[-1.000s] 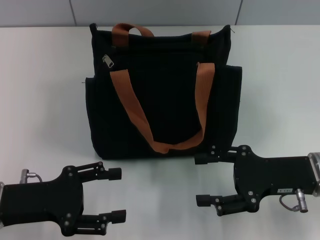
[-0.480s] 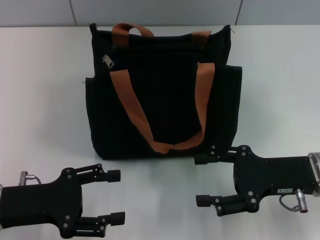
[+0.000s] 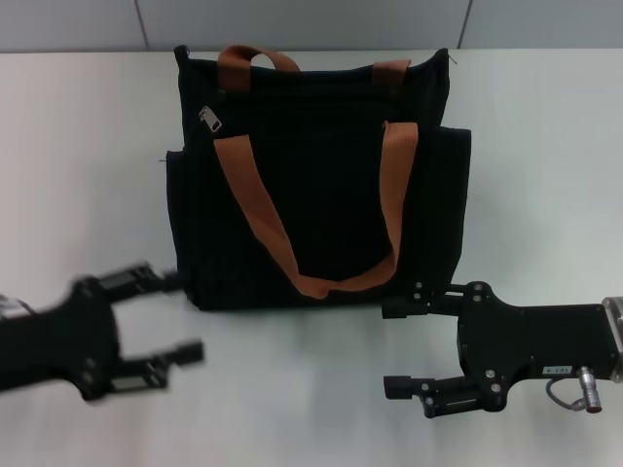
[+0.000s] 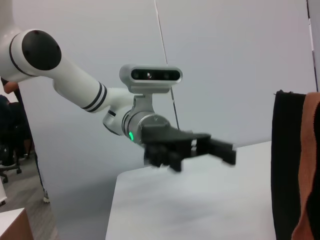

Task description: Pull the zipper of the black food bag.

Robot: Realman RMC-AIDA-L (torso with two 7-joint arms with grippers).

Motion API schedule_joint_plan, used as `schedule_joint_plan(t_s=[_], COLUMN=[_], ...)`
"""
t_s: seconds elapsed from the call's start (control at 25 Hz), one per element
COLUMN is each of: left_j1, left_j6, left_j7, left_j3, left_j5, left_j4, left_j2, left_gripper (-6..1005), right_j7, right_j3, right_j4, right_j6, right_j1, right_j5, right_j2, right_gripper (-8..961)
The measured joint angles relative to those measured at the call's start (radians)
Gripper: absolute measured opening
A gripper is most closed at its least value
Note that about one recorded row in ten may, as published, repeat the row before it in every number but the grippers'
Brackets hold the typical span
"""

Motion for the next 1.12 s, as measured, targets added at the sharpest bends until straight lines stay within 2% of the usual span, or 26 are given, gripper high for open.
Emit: schedule_joint_plan(t_s=[0.04, 0.16, 0.28, 0.44, 0.68, 0.84, 0.88, 1.12], left_j1=[0.0, 0.005, -0.006, -0.03, -0.106, -0.13, -0.146, -0.178], left_j6=[0.0, -0.03, -0.091, -0.142, -0.237, -0.257, -0.26, -0.311], left_j7=[0.0, -0.011, -0.022, -0.03, -0.022, -0.02, -0.015, 0.013], left_j3=[0.0, -0.131, -0.202, -0.207, -0.184, -0.147, -0.125, -0.104], left_j5=[0.0, 0.0, 0.0, 0.0, 0.011, 0.012, 0.012, 0.012], left_j4=[0.0, 0.026, 0.065, 0.096, 0.139, 0.141, 0.141, 0.141], left_j2=[0.0, 0.038, 0.054, 0.057, 0.041, 0.035, 0.024, -0.001], left_gripper=[821, 821, 820, 820, 819, 818, 818, 815], right_j7=[0.0, 0.0, 0.001, 0.001, 0.009, 0.012, 0.013, 0.014], right_j3=[0.001, 0.002, 0.002, 0.001, 0.001, 0.001, 0.001, 0.001], right_j4=[0.0, 0.0, 0.0, 0.0, 0.0, 0.0, 0.0, 0.0], right_j6=[-0.001, -0.003, -0.006, -0.006, -0.008, -0.009, -0.009, -0.009], right_j1=[-0.002, -0.005, -0.007, -0.008, -0.009, -0.009, -0.009, -0.009], right_j5=[0.0, 0.0, 0.0, 0.0, 0.0, 0.0, 0.0, 0.0], right_j2=[0.0, 0.0, 0.0, 0.0, 0.0, -0.001, -0.001, -0.001], right_gripper=[809, 809, 809, 808, 808, 807, 807, 807])
